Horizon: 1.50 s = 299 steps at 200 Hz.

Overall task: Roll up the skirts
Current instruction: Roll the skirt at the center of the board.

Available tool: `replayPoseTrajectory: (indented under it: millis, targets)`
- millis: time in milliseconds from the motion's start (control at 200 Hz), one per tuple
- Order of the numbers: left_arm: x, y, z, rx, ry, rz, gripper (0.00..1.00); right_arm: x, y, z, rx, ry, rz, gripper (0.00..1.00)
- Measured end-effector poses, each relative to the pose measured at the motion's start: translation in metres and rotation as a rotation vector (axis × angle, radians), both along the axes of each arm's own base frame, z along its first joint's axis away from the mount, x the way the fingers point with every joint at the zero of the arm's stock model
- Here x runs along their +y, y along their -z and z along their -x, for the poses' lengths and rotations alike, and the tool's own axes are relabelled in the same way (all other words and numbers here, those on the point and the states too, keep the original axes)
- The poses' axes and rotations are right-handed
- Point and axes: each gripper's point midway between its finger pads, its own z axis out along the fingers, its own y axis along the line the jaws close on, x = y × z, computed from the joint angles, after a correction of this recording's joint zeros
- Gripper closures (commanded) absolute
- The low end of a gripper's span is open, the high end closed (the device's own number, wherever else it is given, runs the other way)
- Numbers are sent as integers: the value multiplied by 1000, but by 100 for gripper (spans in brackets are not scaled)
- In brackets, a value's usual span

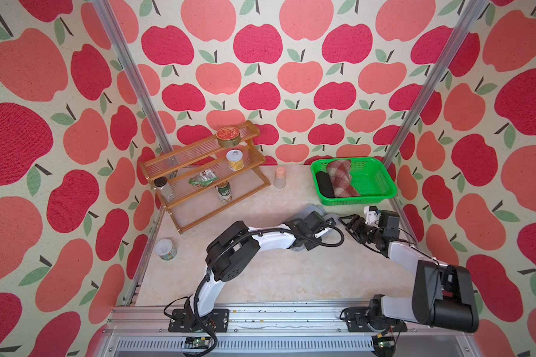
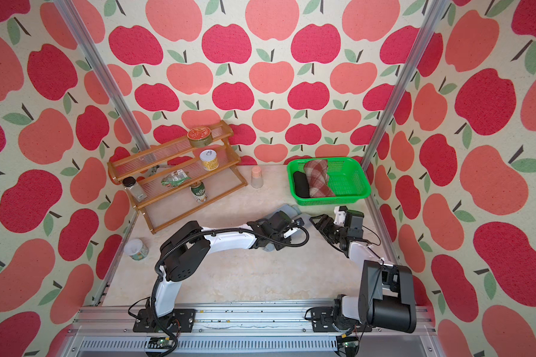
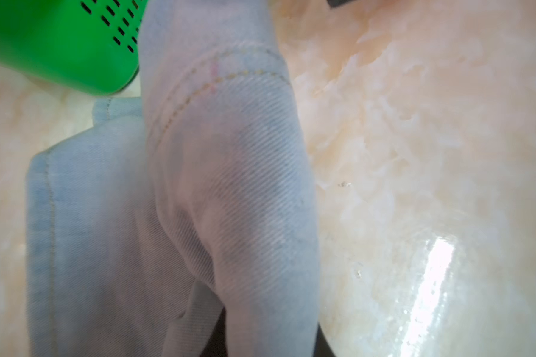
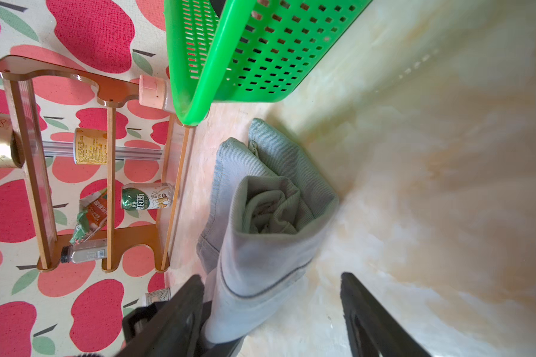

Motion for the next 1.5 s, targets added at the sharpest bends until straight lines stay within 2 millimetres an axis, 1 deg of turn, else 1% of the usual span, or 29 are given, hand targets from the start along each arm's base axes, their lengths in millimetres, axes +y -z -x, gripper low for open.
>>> replayPoseTrajectory:
  millis: [35,125,270,380,440,565,675,765,895,1005,1105,1190,1260,1315,1366,1426,1496]
  targets:
    - [0,-1,0,49,3,33,98,0,2,3,1,-3,-6,23]
    - [1,-2,-2,162,7,106,98,4,5,8,2,-16,-23,17]
    - [2,-2,-6,328,9,208,97,7,9,9,-3,-35,-43,16]
    - [4,-5,-9,444,14,296,93,10,16,9,3,-43,-62,15]
    - [5,-6,-11,501,19,341,92,11,20,8,6,-48,-66,15]
    - [6,-6,-9,610,46,407,91,21,28,4,1,-77,-78,13]
    - [4,-6,-4,690,78,445,90,34,40,2,14,-107,-92,13]
    - [3,-6,-1,737,87,462,90,42,39,-6,-17,-130,-108,13]
    - [7,-7,-6,794,84,490,90,50,39,-18,-55,-150,-132,14]
    - [8,-6,-8,848,91,508,89,56,40,-25,-76,-158,-156,17]
    - [8,-6,-11,908,101,514,88,59,41,-30,-90,-158,-182,23]
    - [9,-5,-13,963,104,509,84,61,41,-34,-101,-153,-205,29]
    - [9,-3,-14,997,103,505,81,62,42,-36,-102,-147,-228,40]
    - [9,-3,-14,1014,96,498,78,63,44,-37,-101,-144,-240,55]
    - [10,-2,-14,1020,90,493,76,64,44,-38,-102,-139,-255,66]
    - [12,-2,-14,1015,76,486,73,64,42,-39,-107,-137,-262,74]
    - [16,-1,-14,997,42,466,67,66,40,-39,-105,-138,-269,80]
